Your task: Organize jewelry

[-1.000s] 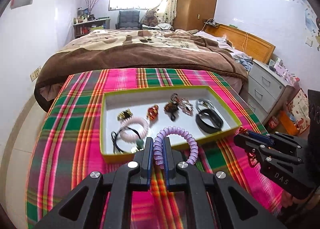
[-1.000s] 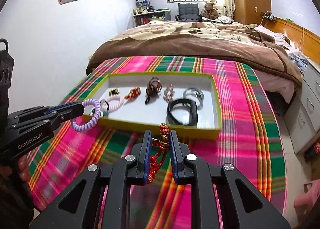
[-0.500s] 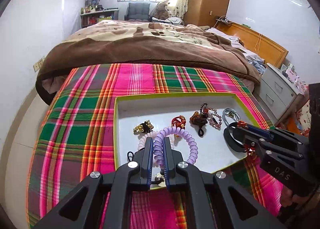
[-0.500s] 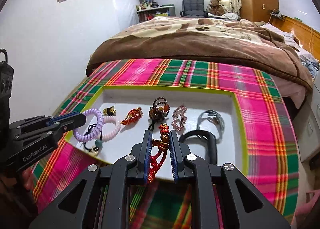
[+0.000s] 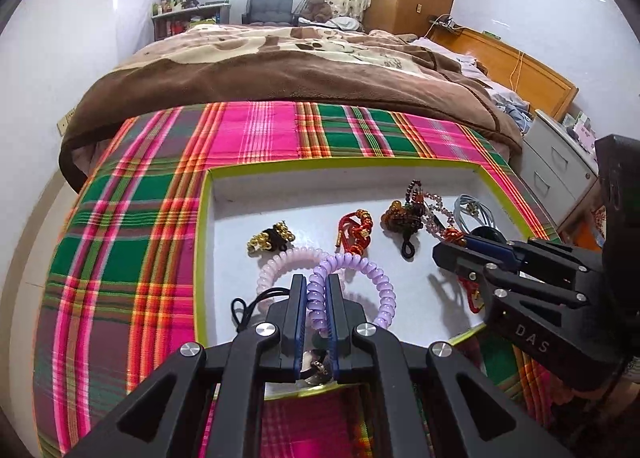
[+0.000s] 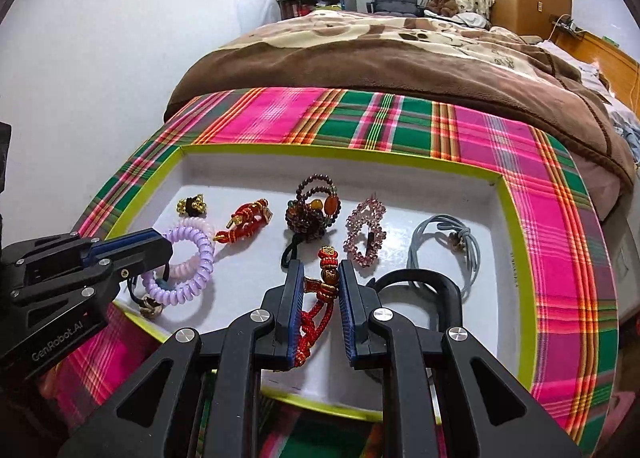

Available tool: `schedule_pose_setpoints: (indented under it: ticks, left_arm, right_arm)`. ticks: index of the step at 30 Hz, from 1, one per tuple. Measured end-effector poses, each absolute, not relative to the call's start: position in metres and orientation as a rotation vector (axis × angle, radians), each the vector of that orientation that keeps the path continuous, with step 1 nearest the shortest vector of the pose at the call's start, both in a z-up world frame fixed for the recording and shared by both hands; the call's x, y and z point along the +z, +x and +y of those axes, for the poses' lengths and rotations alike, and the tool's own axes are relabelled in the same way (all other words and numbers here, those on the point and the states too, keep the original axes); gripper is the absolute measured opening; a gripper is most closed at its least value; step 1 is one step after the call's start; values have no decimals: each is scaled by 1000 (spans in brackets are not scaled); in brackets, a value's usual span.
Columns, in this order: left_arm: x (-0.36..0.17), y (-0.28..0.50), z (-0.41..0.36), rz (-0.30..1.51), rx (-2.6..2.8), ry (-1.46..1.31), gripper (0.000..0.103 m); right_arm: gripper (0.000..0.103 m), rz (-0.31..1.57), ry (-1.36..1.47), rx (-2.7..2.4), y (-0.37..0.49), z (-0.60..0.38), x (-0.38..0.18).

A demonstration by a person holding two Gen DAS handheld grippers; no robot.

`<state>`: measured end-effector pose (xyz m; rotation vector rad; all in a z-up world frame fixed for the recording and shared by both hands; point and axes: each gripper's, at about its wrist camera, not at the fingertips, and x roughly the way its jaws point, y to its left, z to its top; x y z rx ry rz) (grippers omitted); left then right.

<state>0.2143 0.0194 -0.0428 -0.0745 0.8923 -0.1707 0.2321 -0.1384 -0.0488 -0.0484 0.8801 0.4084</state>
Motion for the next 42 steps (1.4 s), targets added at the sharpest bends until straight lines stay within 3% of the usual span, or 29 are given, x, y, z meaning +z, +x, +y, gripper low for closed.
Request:
schedule_pose_setpoints:
  ticks: [19, 21, 26, 29, 42]
  left_arm:
    - [-46, 214, 22, 899, -159, -96, 9]
    - [-46, 213, 22, 899, -157, -94, 9]
    - [-46, 211, 20, 897, -138, -81, 13]
    - [-44, 207, 20, 892, -143, -95, 18]
    - [-23, 172, 11, 829, -61, -61, 19]
  right_arm:
    - [19, 881, -79, 378, 232, -134, -55]
    - [21, 877, -74, 377, 231, -135, -54]
    - [38, 867, -48, 385, 228, -140, -52]
    - [38, 862, -38, 382, 226, -141, -51]
    - [39, 824, 21, 369, 199, -154, -34]
